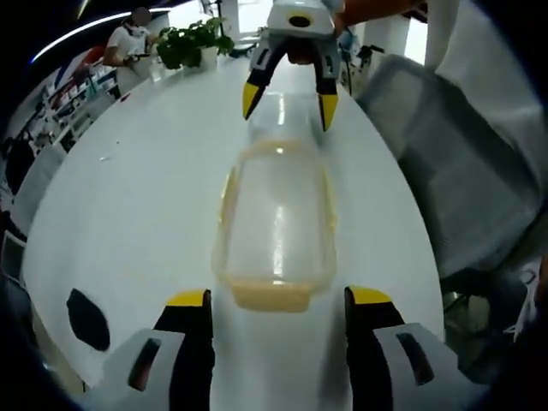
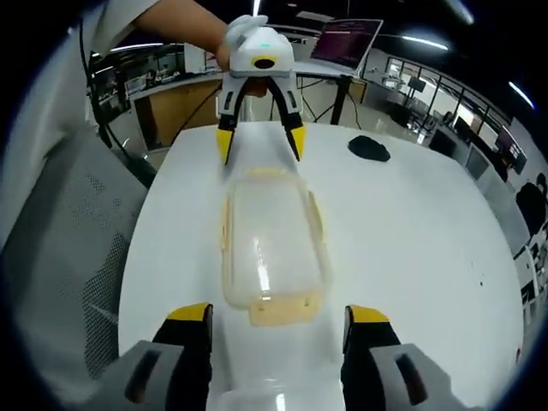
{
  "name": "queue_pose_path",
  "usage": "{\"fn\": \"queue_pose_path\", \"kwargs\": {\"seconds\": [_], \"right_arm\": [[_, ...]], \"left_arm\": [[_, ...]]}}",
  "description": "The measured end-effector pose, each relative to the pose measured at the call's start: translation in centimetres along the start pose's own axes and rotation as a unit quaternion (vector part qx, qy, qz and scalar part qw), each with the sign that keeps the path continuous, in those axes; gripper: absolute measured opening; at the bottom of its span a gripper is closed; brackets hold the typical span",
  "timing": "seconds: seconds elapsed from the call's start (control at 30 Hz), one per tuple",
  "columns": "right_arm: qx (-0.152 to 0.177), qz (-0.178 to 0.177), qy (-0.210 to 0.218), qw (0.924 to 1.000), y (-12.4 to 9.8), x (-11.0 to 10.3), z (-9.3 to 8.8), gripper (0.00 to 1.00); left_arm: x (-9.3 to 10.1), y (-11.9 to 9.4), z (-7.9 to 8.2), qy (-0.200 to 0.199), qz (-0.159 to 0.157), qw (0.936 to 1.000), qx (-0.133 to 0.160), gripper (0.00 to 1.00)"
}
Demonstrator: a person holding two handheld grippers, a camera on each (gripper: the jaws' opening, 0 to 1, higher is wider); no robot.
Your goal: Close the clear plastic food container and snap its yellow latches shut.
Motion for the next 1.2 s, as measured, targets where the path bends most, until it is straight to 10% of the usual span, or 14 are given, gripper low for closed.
{"fn": "queue_pose_path", "kwargs": {"seconds": [1.2], "right_arm": [[-0.061, 0.05, -0.014, 0.9968, 2.4, 0.5, -1.5, 0.41]], "left_arm": [[0.2, 1.4, -0.8, 0.009, -0.032, 0.9993, -0.014, 0.47]]}}
Point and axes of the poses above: the point that each gripper's makers call its tool centre point, and the gripper's own axes: y roughly forward along the fingers, x roughly to its right, z roughly out of its top, the point moved 2 cm from there along -y, roughly backward along the fingers, and after that the axes turned 12 degrees about x, right-handed, at the moved point
